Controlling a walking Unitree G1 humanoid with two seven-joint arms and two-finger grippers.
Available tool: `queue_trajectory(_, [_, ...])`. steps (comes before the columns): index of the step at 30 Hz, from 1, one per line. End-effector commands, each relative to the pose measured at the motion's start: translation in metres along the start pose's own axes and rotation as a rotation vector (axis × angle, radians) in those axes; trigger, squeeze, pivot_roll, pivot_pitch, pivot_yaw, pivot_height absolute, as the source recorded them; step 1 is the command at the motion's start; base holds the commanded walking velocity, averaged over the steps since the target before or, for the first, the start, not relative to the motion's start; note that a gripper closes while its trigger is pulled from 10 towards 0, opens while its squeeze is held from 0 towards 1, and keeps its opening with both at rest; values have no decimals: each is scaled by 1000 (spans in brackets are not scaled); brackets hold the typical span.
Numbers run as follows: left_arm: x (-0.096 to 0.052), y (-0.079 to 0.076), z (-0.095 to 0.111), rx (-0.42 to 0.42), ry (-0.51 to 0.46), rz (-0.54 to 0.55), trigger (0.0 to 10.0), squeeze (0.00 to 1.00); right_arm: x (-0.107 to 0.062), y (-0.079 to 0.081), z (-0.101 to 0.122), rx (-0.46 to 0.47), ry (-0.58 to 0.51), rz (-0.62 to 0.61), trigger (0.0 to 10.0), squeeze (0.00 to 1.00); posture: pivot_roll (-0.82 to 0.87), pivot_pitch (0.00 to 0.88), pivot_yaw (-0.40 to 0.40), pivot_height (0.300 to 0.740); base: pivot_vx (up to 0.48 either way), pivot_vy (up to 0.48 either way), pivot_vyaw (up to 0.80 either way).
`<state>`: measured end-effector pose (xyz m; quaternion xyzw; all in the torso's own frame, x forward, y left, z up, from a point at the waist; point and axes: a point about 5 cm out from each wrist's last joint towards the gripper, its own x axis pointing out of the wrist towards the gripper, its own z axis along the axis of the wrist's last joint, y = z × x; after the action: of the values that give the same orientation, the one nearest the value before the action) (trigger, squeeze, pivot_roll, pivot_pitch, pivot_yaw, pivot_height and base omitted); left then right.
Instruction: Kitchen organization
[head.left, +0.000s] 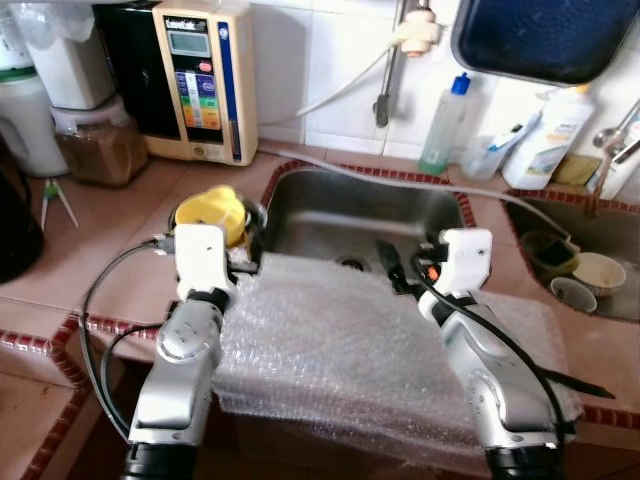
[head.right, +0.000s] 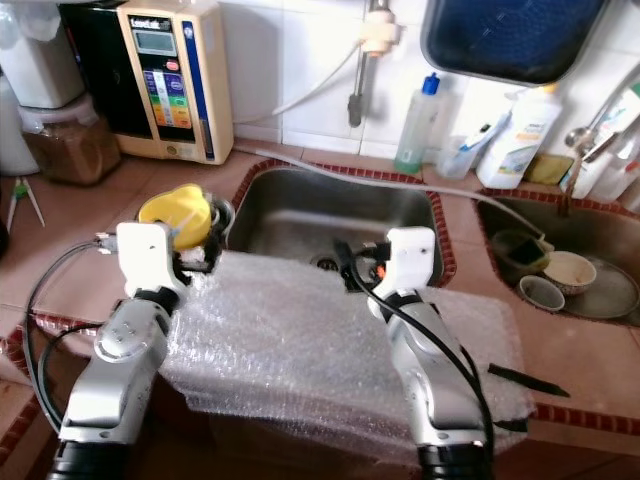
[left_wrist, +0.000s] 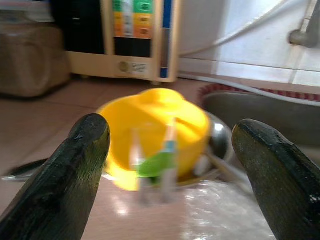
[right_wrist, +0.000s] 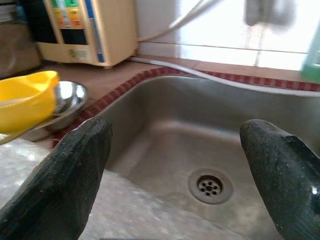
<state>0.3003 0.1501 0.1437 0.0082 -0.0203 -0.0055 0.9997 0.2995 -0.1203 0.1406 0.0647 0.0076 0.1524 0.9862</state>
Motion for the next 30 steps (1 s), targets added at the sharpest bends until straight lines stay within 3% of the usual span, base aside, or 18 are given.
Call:
queue_trajectory(1, [0, -4, 3, 0, -15, -5, 10000, 0, -1, -5, 8, -13, -30, -7, 10000, 0, -13, 3, -62, 740, 0, 0, 0])
queue_trajectory(9, [1, -5, 3, -4, -21, 3, 10000, 0, -2, 6, 11, -41, -40, 76, 10000, 0, -17, 0, -68, 740, 0, 0, 0])
queue_trajectory(17, [6, -14, -10, -2, 35, -77, 10000, 0, -1, 8, 11, -51, -30, 113, 10000, 0, -24, 0, -73, 740, 0, 0, 0])
queue_trajectory(25, [7, -23, -16, -3, 57, -118, 10000, 0, -6, 25, 7, -47, 5, 270, 10000, 0, -29, 0, -70, 740, 0, 0, 0])
queue_trajectory(26, [6, -24, -17, 0, 59, -126, 8980, 0, -8, 28, 4, -37, 24, 317, 10000, 0, -28, 0, -70, 740, 0, 0, 0])
queue_trajectory(27, [7, -24, -18, 1, 60, -127, 4314, 0, -8, 29, 3, -30, 34, 334, 10000, 0, -27, 0, -69, 740, 0, 0, 0])
queue_trajectory(28, [7, -24, -18, 2, 62, -127, 3098, 0, -9, 30, 2, -25, 46, 351, 10000, 0, -27, 0, -69, 740, 0, 0, 0])
queue_trajectory(29, [7, -23, -19, 2, 63, -127, 0, 0, -10, 31, 1, -22, 55, 370, 10000, 0, -28, 0, -68, 740, 0, 0, 0])
queue_trajectory(30, [7, -23, -19, 3, 63, -127, 0, 0, -10, 32, 0, -20, 61, 384, 10000, 0, -27, 0, -68, 740, 0, 0, 0])
